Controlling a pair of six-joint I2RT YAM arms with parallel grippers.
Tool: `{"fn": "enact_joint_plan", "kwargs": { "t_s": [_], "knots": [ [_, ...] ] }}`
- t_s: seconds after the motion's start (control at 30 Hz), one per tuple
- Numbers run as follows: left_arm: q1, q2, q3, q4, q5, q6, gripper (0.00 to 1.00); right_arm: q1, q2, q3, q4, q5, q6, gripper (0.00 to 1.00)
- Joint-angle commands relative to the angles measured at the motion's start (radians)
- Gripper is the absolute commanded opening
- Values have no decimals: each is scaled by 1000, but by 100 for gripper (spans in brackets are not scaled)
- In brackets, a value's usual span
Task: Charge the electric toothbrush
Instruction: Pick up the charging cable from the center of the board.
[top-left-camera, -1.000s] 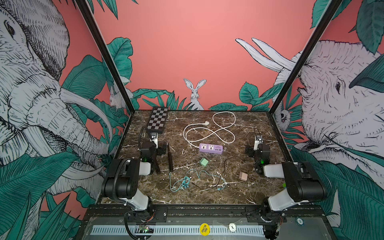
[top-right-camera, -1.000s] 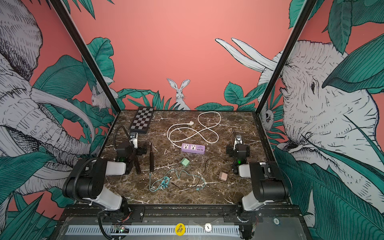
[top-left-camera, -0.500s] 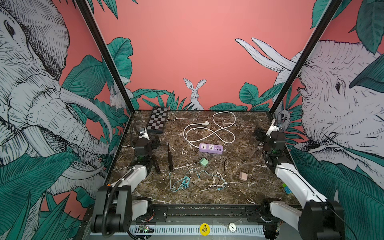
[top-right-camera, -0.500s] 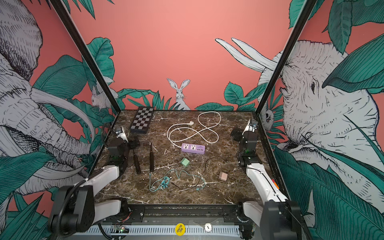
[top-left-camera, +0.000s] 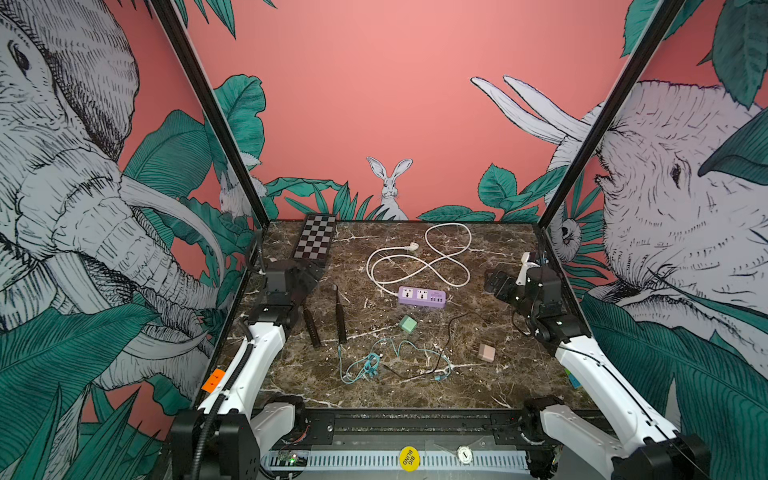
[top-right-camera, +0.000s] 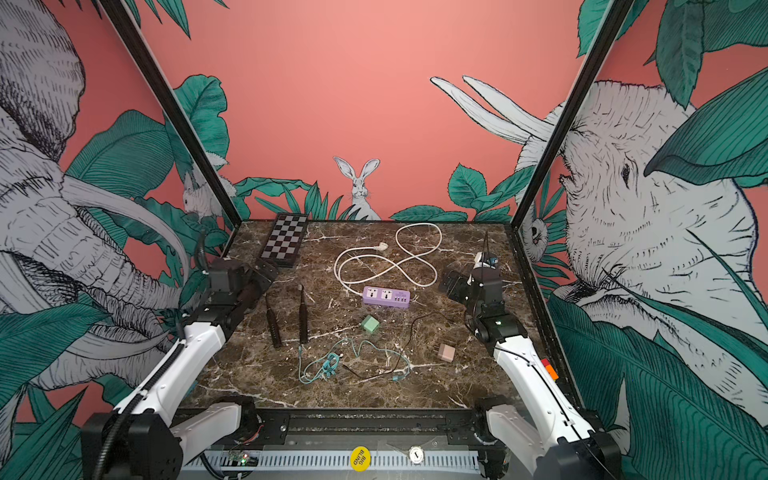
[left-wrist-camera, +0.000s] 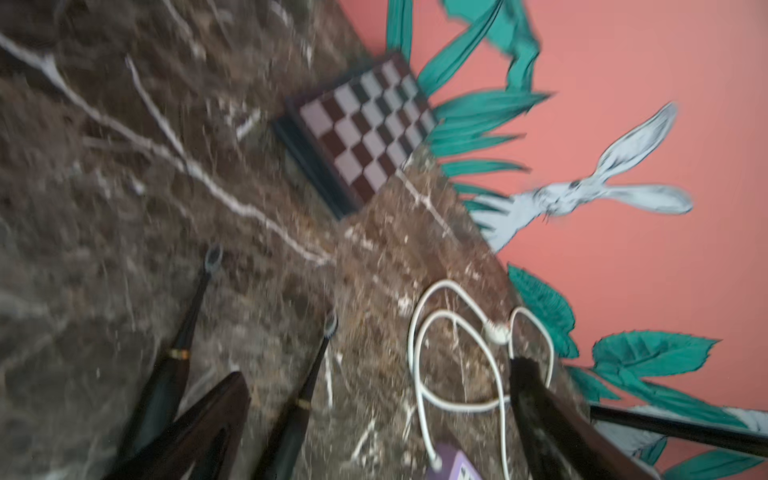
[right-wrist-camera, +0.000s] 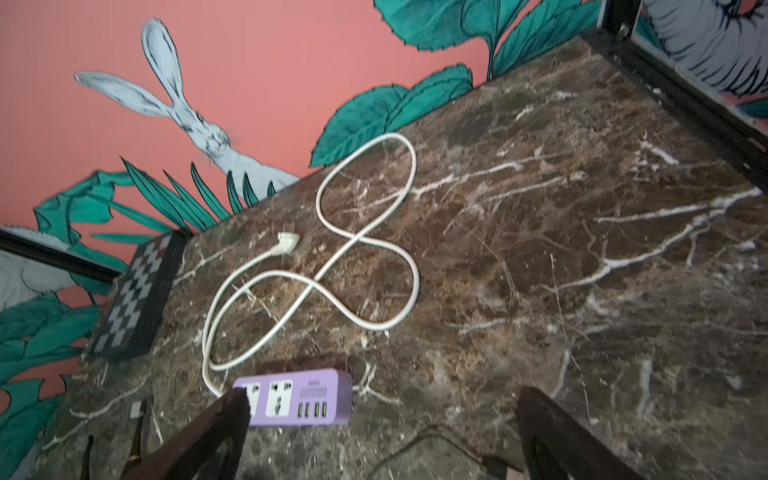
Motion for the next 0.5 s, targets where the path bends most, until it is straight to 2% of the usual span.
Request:
{"fn": "enact_joint_plan", "kwargs": {
  "t_s": [0.0, 0.07, 0.23, 0.47],
  "knots": [
    [-178, 42, 175, -337, -92, -120, 99, 17, -15, 12, -189, -16, -31, 98],
    [-261, 85, 228, -409, -134, -172, 99, 27, -29, -5, -208, -15, -41, 99],
    [-426, 238, 282, -434, -129, -317, 99, 46, -43, -30, -220, -19, -68, 99],
    [-548, 547, 519, -566, -66, -388, 99, 73, -52, -18, -247, -9, -123, 99]
  ]
}}
